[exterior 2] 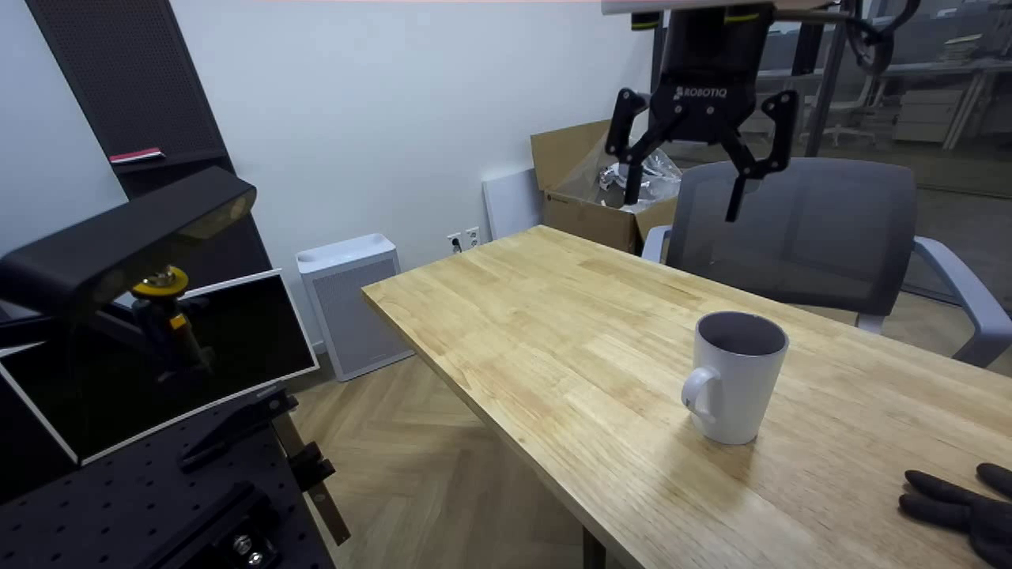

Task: Move the cup to the left

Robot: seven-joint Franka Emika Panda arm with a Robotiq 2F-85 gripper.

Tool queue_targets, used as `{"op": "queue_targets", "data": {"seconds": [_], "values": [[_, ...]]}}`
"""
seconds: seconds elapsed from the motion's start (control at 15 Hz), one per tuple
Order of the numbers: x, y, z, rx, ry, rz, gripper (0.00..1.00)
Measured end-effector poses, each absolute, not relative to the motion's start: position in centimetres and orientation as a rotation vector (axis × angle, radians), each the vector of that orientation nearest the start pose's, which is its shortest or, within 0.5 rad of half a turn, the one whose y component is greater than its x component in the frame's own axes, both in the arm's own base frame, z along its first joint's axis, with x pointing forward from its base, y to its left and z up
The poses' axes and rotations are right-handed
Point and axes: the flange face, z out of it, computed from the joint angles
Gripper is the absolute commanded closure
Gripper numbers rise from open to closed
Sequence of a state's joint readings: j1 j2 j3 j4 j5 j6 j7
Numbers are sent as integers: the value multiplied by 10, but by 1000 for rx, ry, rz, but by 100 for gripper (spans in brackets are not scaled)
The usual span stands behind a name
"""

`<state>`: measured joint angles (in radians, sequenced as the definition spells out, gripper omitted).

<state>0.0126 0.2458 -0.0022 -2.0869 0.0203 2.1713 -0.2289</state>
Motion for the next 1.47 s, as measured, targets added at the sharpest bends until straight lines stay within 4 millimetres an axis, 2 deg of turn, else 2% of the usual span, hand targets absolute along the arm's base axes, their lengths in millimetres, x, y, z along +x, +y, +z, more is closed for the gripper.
{"op": "queue_targets", "data": {"seconds": [0.27, 0.6, 1.07, 1.47], "values": [[572, 10, 266, -3102, -318, 162, 0], [578, 14, 247, -3120, -313, 99, 0], [577, 14, 226, -3126, -333, 121, 0], [573, 4, 204, -3126, -309, 164, 0]]}}
